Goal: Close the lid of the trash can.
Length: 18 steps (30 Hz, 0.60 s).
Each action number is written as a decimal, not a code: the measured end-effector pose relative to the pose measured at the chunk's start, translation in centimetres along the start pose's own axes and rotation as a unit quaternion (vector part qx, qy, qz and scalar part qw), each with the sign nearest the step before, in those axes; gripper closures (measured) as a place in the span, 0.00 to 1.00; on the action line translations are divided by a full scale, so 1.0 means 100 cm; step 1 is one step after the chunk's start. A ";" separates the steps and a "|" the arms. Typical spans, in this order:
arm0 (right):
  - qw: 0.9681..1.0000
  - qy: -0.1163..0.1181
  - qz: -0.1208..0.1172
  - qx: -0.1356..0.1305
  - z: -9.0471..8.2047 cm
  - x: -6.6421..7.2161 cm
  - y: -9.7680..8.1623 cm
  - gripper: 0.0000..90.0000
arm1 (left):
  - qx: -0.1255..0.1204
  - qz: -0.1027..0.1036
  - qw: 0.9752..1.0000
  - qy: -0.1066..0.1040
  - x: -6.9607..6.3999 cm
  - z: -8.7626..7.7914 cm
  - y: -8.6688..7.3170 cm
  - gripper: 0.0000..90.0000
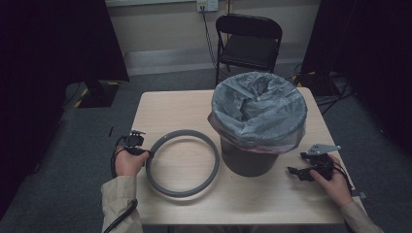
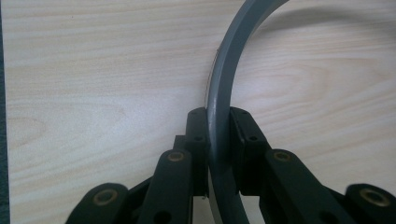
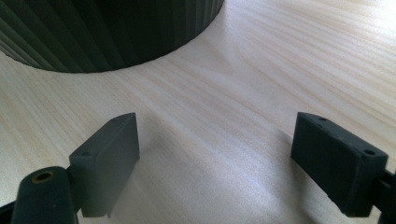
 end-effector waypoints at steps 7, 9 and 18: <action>1.000 0.000 0.000 0.000 0.000 0.000 0.000 0.16 | 0.000 0.013 1.000 -0.003 0.005 -0.027 0.010 0.87; 1.000 0.000 0.000 0.000 0.000 0.000 0.000 0.16 | 0.000 0.019 1.000 0.001 0.008 -0.033 0.012 0.87; 1.000 0.000 0.000 0.000 0.000 0.000 0.000 0.16 | 0.008 0.030 1.000 -0.002 0.018 -0.062 0.020 0.87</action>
Point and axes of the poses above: each handheld gripper's, and its own axes: z roughly forward along the jaws, y roughly out of its top, x roughly to its left, the point moved 10 cm from there along z, roughly forward along the jaws, and after that the axes turned 13 degrees about y, right-handed, at the moved point
